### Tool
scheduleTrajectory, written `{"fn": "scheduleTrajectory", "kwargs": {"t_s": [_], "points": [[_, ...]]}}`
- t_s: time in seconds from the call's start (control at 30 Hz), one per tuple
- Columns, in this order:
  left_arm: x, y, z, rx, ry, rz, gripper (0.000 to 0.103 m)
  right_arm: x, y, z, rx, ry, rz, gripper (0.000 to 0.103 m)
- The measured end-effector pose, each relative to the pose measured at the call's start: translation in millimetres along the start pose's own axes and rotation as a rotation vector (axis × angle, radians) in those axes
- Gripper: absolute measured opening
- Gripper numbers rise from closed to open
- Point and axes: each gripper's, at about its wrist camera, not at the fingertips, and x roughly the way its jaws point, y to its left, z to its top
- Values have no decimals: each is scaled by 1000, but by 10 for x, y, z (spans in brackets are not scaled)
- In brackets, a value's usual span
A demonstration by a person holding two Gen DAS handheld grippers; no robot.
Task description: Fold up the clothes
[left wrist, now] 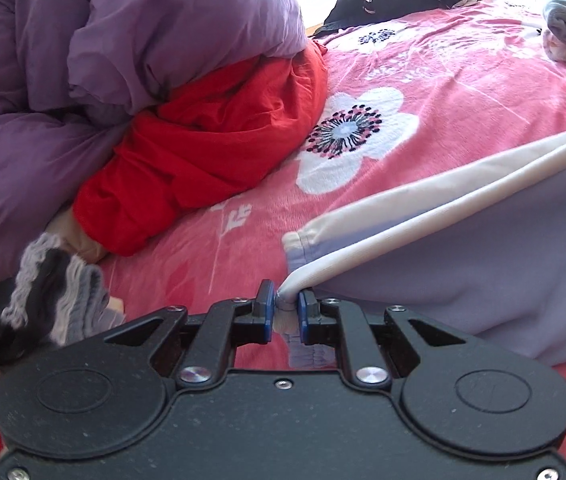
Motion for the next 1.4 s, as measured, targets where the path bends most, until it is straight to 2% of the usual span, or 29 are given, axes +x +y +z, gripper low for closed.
{"fn": "scheduleTrajectory", "kwargs": {"t_s": [0.17, 0.47, 0.83, 0.9, 0.93, 0.97, 1.03, 1.07, 1.1, 1.13, 1.2, 1.33, 1.4], "points": [[205, 27, 150, 19, 25, -32, 11, 123, -35, 48, 6, 6, 3, 8], [553, 115, 354, 16, 71, -121, 11, 234, -141, -5, 103, 24, 35, 8], [866, 30, 546, 49, 133, -123, 11, 250, -256, -41, 203, 29, 63, 8], [933, -8, 546, 53, 141, -107, 16, 272, -253, -47, 206, 35, 59, 8], [961, -27, 536, 54, 145, -89, 24, 286, -255, -53, 210, 40, 57, 9], [970, -25, 524, 41, 147, -67, 38, 300, -258, -58, 215, 44, 54, 9], [912, 43, 497, -18, 129, -32, 49, 316, -256, -66, 218, 47, 50, 14], [846, 94, 477, -56, 112, -16, 50, 314, -249, -63, 217, 46, 48, 17], [771, 146, 454, -94, 93, 1, 50, 310, -244, -58, 214, 47, 40, 25], [684, 186, 420, -128, 69, 17, 49, 302, -249, -56, 214, 47, 26, 38], [501, 258, 342, -191, 16, 48, 47, 263, -312, -51, 247, 39, 16, 50], [256, 370, 93, -386, -94, 24, 44, 107, -516, -24, 385, -17, 74, 54], [205, 288, -18, -398, -161, -19, 35, -6, -507, 10, 367, -71, 47, 52]]}}
